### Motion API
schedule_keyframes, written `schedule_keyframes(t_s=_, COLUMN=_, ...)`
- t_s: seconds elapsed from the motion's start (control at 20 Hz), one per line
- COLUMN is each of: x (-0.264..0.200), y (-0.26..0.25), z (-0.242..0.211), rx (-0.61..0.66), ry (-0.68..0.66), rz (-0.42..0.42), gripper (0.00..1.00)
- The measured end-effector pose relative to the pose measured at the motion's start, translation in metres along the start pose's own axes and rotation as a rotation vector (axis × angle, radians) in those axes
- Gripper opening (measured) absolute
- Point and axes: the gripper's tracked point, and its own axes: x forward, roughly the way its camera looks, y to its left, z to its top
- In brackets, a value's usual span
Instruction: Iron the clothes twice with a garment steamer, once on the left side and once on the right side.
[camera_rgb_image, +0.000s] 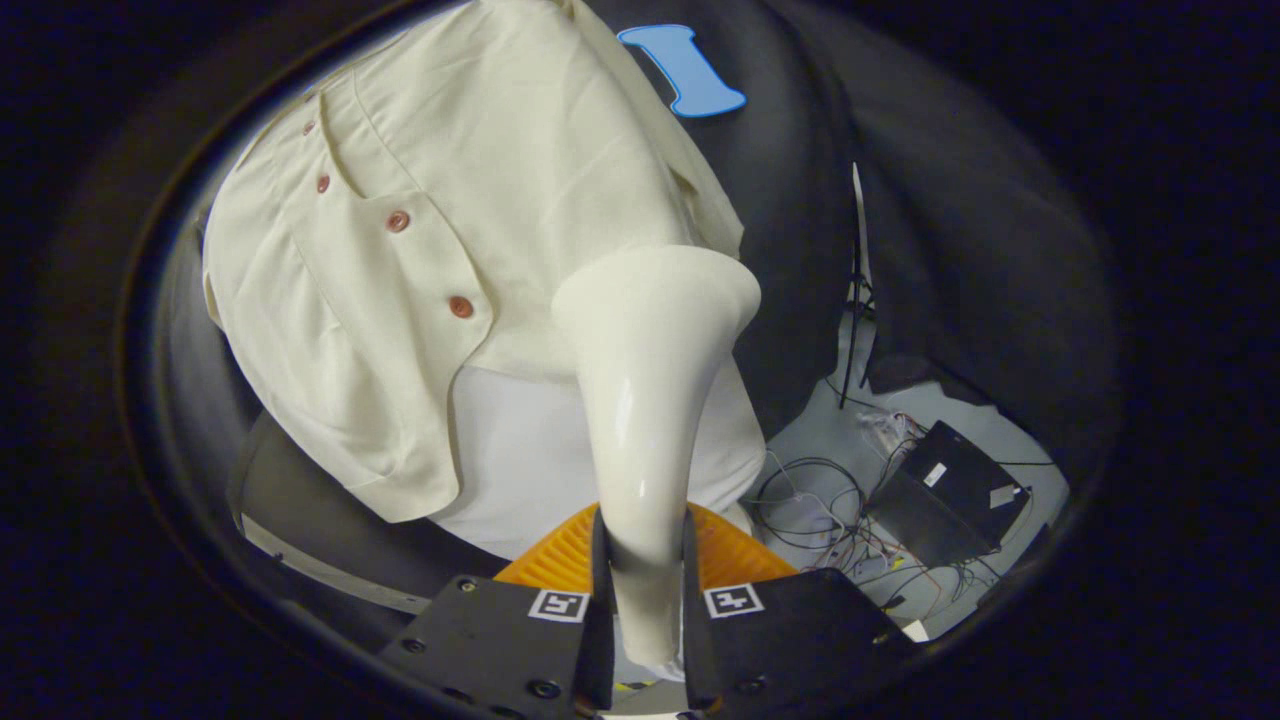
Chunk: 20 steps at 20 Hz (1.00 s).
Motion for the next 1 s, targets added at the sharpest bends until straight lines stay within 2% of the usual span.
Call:
schedule_keyframes(t_s=0.45, x=-0.003, y=0.009, z=-0.031, rx=-0.007, ry=0.033, rz=-0.066, gripper=0.28)
schedule_keyframes(t_s=1.0, x=-0.076, y=0.074, z=-0.039, rx=-0.029, ry=-0.060, rz=-0.112, gripper=0.28)
